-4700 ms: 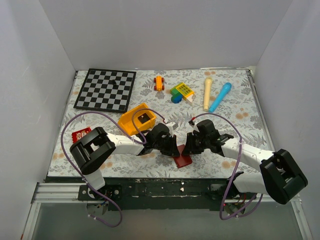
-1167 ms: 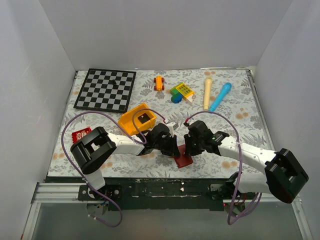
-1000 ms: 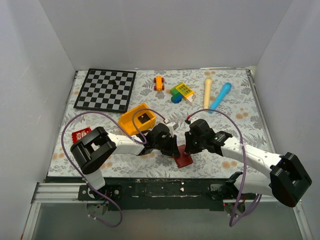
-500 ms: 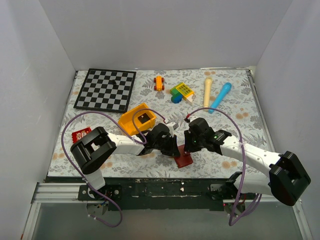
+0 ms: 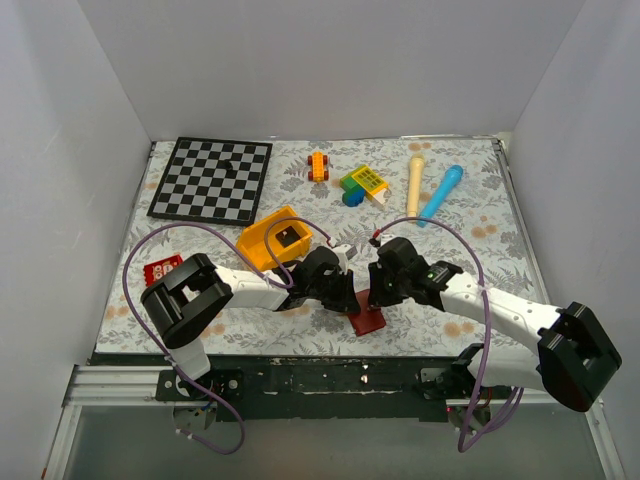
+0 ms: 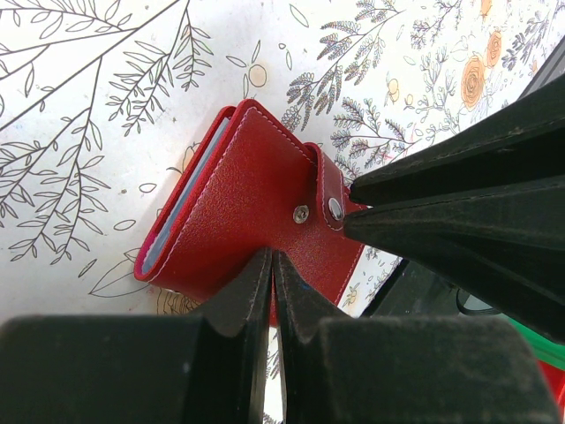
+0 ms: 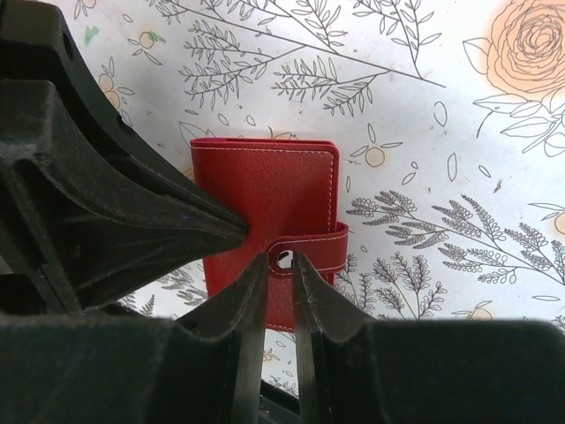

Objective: Put the credit cards into the card holder
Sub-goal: Close the card holder at the center of the board.

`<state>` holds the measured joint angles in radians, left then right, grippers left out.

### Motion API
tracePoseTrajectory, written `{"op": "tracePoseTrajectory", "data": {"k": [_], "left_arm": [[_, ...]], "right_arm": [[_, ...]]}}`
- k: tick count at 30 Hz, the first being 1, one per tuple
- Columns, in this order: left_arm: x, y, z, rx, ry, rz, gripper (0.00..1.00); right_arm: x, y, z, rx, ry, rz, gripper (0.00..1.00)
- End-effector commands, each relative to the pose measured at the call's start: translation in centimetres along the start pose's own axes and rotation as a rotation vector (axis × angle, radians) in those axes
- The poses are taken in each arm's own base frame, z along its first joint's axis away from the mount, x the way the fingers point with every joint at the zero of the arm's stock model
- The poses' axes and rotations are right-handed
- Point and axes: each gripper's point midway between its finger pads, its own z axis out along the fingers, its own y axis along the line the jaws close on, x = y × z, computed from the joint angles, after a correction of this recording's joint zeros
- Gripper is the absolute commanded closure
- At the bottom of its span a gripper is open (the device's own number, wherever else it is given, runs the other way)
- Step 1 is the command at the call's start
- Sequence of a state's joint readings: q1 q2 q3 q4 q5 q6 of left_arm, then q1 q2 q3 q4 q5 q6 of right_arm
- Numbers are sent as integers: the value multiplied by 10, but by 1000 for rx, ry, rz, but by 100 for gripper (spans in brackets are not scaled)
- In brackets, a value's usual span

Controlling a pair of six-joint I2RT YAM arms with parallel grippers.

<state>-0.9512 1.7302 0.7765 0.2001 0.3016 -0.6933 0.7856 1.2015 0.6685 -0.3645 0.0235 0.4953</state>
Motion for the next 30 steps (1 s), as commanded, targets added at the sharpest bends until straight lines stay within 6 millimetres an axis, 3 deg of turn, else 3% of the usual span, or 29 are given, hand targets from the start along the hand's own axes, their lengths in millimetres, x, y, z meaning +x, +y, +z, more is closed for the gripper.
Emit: {"op": "tracePoseTrajectory", "data": {"k": [1,30], "left_arm": [[16,11,3,-27,47,-10,95],[17,10,3,-22,49,-11,96]], "right_arm": [[1,2,2,-12,-4,8,75],[12,5,12,-33,43,8,75]]}}
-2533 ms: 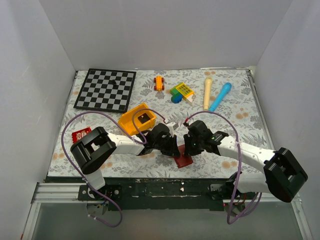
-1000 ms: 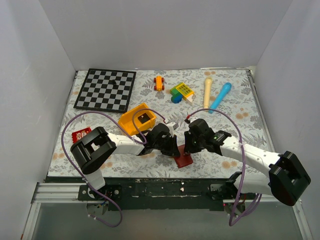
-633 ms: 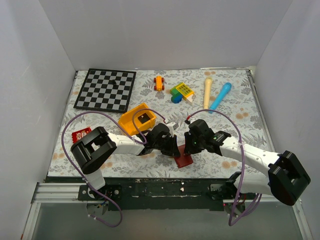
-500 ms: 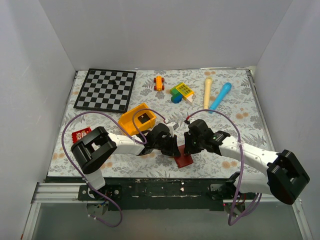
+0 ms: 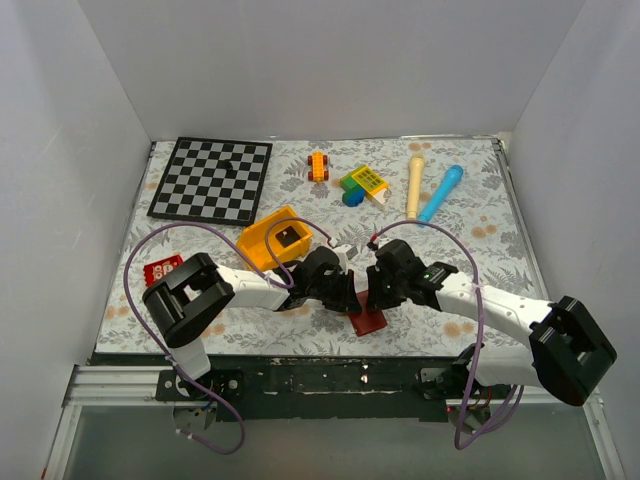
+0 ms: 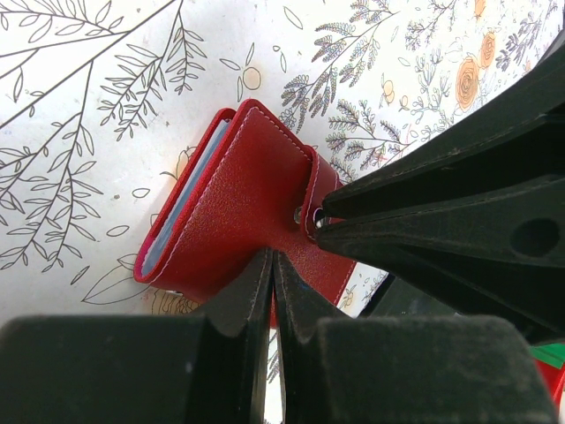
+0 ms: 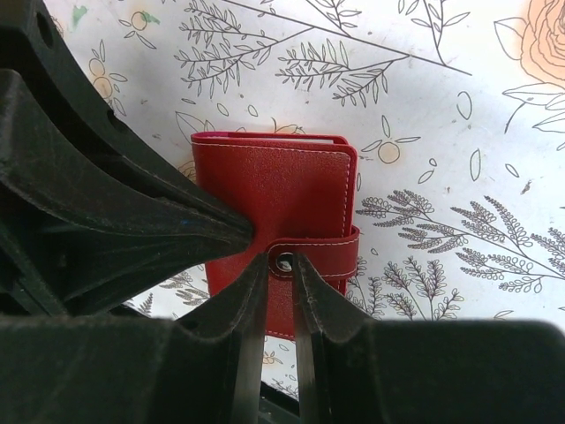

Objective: Put the credit cards into the card holder
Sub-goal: Close the card holder at the center of the board.

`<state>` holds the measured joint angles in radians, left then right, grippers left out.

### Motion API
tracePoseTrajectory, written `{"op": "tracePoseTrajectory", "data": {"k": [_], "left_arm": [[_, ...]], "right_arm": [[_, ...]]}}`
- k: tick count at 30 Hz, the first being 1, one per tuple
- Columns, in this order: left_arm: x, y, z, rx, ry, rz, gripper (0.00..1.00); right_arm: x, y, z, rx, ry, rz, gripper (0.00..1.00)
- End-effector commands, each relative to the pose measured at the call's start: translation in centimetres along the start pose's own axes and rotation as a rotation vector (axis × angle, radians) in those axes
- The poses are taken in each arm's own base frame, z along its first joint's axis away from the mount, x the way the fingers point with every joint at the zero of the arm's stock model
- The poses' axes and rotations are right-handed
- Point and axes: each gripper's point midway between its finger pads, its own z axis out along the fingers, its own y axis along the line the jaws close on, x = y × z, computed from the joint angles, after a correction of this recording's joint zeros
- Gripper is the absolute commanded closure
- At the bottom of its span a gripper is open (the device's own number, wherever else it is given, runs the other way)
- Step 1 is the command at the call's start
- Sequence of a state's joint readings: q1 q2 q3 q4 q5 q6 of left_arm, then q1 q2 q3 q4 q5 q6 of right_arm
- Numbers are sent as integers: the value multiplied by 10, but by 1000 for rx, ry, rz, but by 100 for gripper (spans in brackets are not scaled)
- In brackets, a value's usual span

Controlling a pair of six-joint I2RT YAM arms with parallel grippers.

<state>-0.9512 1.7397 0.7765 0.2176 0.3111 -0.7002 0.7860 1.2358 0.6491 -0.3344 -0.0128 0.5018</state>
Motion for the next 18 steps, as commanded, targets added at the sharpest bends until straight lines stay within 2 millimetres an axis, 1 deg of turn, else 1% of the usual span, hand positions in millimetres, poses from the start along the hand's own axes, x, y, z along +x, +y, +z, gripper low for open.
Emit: {"op": "tracePoseTrajectory", "data": {"k": [1,18], "left_arm": [[18,12,1,-35,50,-9,96],[17,12,2,-35,50,-7,96]], "right_arm": [[3,2,4,-9,8,2,75],[8,-2,8,16,30,-13,75]]}}
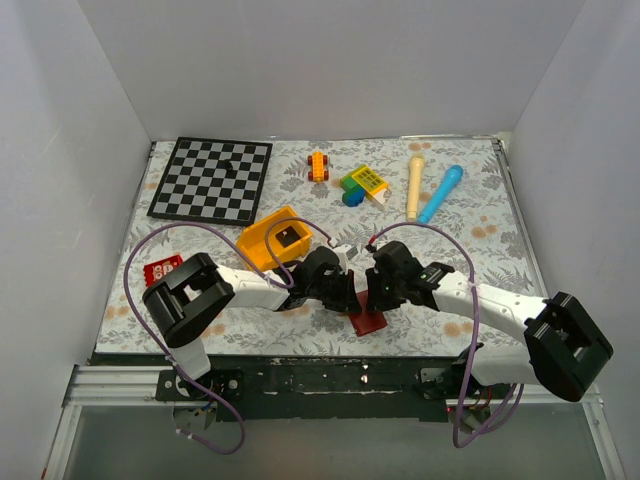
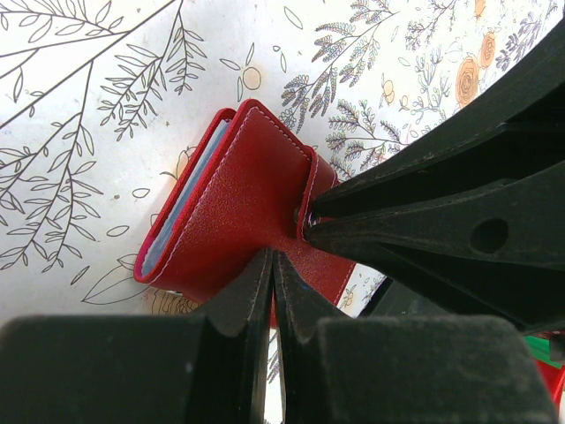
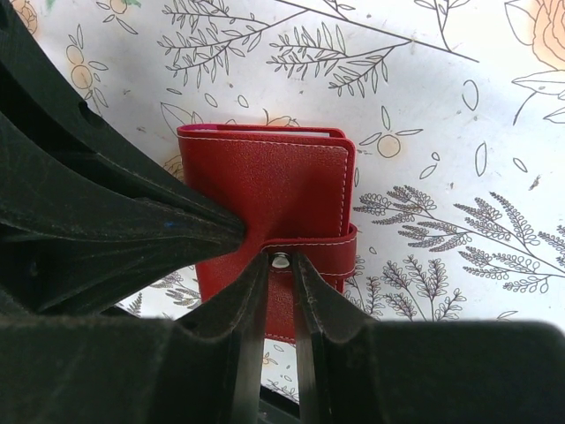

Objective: Put the credit cards into the card holder
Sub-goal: Close the card holder at the center of the board.

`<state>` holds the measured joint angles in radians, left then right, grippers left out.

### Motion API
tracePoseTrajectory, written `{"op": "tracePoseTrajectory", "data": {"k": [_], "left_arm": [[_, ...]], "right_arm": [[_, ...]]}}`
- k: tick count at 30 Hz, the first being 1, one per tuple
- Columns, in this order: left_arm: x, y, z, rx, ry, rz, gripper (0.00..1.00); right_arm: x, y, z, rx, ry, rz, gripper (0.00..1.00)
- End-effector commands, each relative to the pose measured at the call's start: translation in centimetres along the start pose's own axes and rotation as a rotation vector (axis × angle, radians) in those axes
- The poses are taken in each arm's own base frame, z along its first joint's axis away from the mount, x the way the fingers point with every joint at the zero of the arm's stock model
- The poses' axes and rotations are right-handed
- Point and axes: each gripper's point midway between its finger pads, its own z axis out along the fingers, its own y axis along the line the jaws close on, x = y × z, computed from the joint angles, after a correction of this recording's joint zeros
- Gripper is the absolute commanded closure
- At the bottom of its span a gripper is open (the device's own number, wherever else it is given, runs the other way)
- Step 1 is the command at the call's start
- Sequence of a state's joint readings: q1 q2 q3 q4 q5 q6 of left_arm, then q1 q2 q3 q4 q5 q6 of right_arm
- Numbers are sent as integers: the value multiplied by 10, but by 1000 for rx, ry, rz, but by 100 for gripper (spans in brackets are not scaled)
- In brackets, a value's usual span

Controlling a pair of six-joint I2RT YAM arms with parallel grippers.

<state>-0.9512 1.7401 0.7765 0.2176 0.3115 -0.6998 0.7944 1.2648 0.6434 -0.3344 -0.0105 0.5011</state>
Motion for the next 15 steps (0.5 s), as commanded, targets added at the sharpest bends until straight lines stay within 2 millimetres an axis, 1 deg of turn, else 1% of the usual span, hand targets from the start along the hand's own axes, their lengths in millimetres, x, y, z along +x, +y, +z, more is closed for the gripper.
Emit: {"op": "tracePoseTrajectory", "data": {"k": [1,10,11,12,15], "left_arm": [[18,12,2,-35,51,-9,96],[18,12,2,-32,52,-11,96],[18,12,2,-31,51,-12,96],[18,12,2,-33,52,-10,96],[18,12,2,-32,50,-12,96]], "right_arm": [[0,2,2,0,1,-10,75],[6,1,6,13,32,-13,75],[6,0,6,16,34,-13,75],[4,-4,7,42,25,-15,75],[4,-4,9,51,34,-15,75]]}}
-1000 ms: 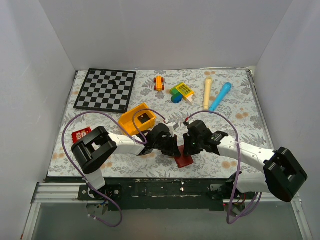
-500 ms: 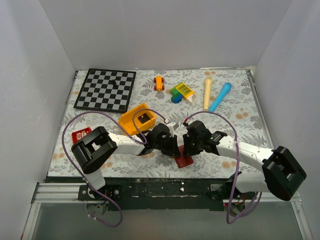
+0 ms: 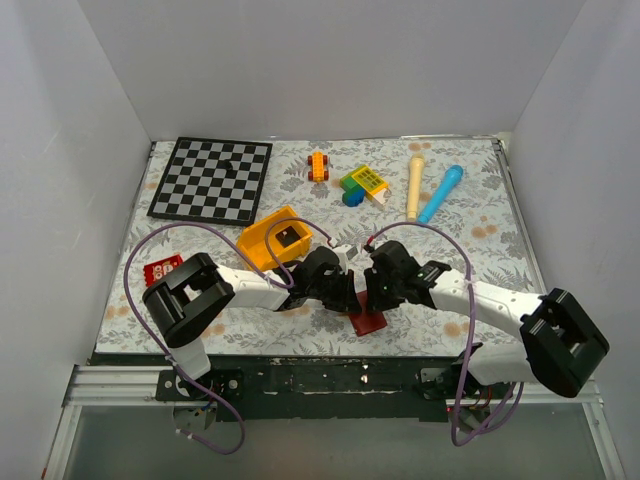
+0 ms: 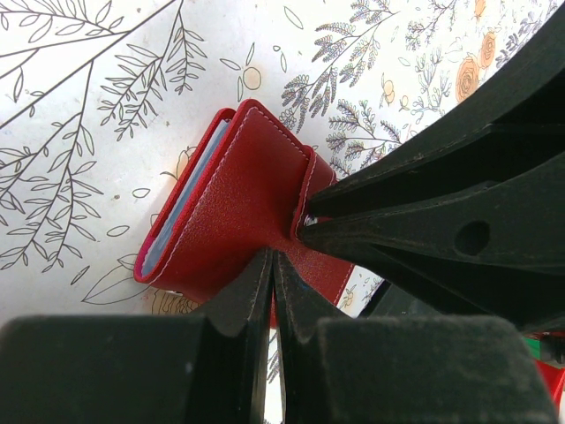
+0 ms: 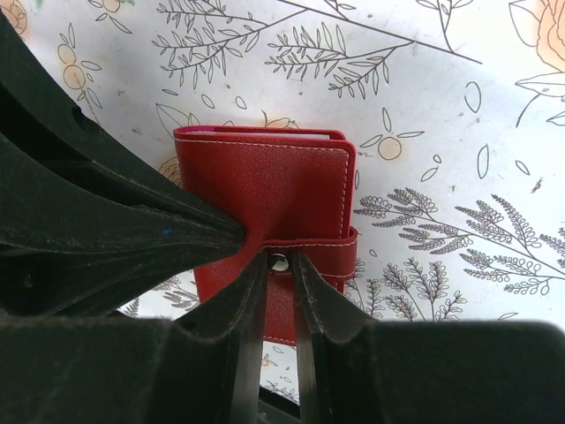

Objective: Put the credit cards into the card holder
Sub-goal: Close the card holder at the center of the board.

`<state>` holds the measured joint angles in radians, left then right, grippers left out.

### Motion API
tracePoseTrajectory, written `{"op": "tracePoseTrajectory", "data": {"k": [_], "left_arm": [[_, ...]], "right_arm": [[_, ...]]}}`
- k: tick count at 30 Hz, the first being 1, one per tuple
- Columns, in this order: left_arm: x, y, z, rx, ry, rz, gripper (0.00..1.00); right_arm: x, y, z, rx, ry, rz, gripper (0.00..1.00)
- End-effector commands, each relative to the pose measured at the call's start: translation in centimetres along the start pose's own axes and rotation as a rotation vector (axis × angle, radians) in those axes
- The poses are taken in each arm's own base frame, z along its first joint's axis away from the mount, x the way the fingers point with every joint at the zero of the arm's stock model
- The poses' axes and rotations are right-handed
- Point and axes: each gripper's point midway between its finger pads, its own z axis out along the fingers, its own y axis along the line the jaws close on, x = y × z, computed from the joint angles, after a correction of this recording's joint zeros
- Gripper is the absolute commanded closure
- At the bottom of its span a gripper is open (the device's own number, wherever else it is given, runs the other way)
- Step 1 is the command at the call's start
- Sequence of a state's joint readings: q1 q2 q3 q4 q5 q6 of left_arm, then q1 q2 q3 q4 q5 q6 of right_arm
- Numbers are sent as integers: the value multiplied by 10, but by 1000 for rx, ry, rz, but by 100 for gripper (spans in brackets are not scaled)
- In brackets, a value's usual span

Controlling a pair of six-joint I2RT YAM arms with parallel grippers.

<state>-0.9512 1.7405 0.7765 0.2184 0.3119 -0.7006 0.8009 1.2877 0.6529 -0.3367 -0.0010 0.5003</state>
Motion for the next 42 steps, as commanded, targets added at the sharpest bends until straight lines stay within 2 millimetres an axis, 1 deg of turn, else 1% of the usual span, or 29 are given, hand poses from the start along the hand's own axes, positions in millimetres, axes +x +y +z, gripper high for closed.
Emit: {"op": "tracePoseTrajectory", "data": {"k": [1,11,16,19,23,25,27,30,32,34,37,39,42], "left_arm": [[19,13,1,-34,51,-13,96],[18,12,1,-32,49,-10,96],[18,12,1,-30,49,-12,96],[19,12,2,-29,48,-13,96],[18,12,2,-30,49,-13,96],[19,12,2,-30,49,-12,96],[19,13,2,-31,50,-12,96],[19,13,2,-30,51,-14,96],[18,12,2,-27,48,-11,96],[19,12,2,-25,51,-11,96],[18,11,2,-25,51,-10,96],[19,12,1,-26,52,-9,96],[19,12,1,-30,51,-9,96]], "right_arm": [[4,-4,6,43,28,-13,75],[14,-9,13,92,92,-25,75],[16,-9,11,104,98,-28,75],[13,-8,8,100,79,-22,76],[1,-5,1,89,12,-13,75],[-5,-3,-6,77,-37,9,73],[-11,-4,-14,77,-90,26,66],[-17,-12,-25,101,-163,59,57],[-17,-17,-29,110,-192,79,53],[-16,-22,-28,104,-200,97,46],[-11,-26,-25,77,-194,143,41],[-13,-24,-22,28,-207,179,41],[-12,-28,-17,-35,-216,247,41]]}}
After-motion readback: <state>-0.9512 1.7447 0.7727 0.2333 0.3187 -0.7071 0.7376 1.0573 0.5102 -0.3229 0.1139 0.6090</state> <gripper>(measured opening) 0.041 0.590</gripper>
